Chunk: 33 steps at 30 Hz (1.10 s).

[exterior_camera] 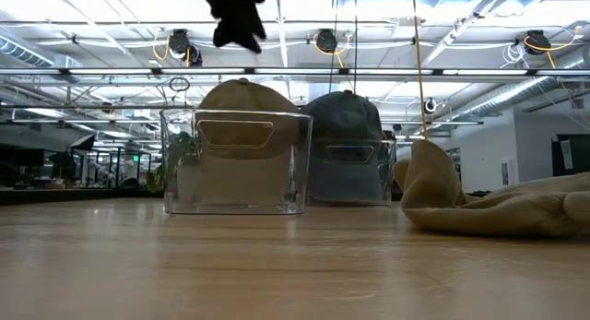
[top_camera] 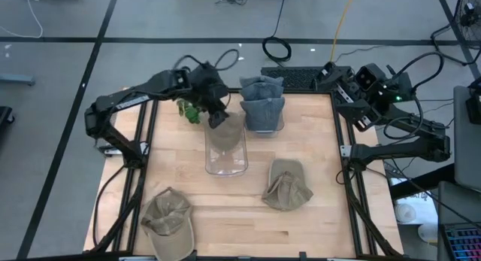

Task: Pick & Place hat
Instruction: Put the right brown cap into the left transparent bin

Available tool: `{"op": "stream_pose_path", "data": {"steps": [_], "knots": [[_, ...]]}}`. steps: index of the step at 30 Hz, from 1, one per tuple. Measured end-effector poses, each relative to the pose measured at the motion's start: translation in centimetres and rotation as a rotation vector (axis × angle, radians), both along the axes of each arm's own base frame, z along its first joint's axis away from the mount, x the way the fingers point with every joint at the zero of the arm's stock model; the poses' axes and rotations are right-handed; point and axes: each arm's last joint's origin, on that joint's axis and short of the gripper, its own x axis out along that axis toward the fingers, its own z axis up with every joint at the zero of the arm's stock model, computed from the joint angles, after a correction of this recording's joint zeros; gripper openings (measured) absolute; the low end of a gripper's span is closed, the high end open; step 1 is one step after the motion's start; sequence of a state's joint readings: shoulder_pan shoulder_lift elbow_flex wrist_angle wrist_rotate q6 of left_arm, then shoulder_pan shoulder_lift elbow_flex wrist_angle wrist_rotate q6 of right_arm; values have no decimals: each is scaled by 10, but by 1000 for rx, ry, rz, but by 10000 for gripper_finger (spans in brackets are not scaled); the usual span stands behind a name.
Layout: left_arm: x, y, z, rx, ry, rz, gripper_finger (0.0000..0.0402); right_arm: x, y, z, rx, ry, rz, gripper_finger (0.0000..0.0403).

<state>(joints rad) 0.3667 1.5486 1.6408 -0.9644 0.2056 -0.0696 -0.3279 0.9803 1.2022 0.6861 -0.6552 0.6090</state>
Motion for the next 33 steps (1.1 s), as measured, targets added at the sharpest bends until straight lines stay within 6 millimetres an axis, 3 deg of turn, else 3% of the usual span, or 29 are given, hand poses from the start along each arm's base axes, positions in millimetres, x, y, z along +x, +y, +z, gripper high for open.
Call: {"op": "stream_pose_path", "data": {"steps": [10, 18, 26, 33], "knots": [[-39, -25, 69, -86, -426, -59, 247, 9, -2, -11, 12, 145, 9, 283], [-74, -46, 114, -96, -709, -154, 303, 10, -3, -12, 2, 155, -12, 283], [-110, -66, 141, -80, -884, -216, 346, 10, -3, -14, 35, 182, -28, 283], [-121, -75, 145, -82, -901, -221, 351, 6, -12, -35, 235, 420, -373, 271]]}}
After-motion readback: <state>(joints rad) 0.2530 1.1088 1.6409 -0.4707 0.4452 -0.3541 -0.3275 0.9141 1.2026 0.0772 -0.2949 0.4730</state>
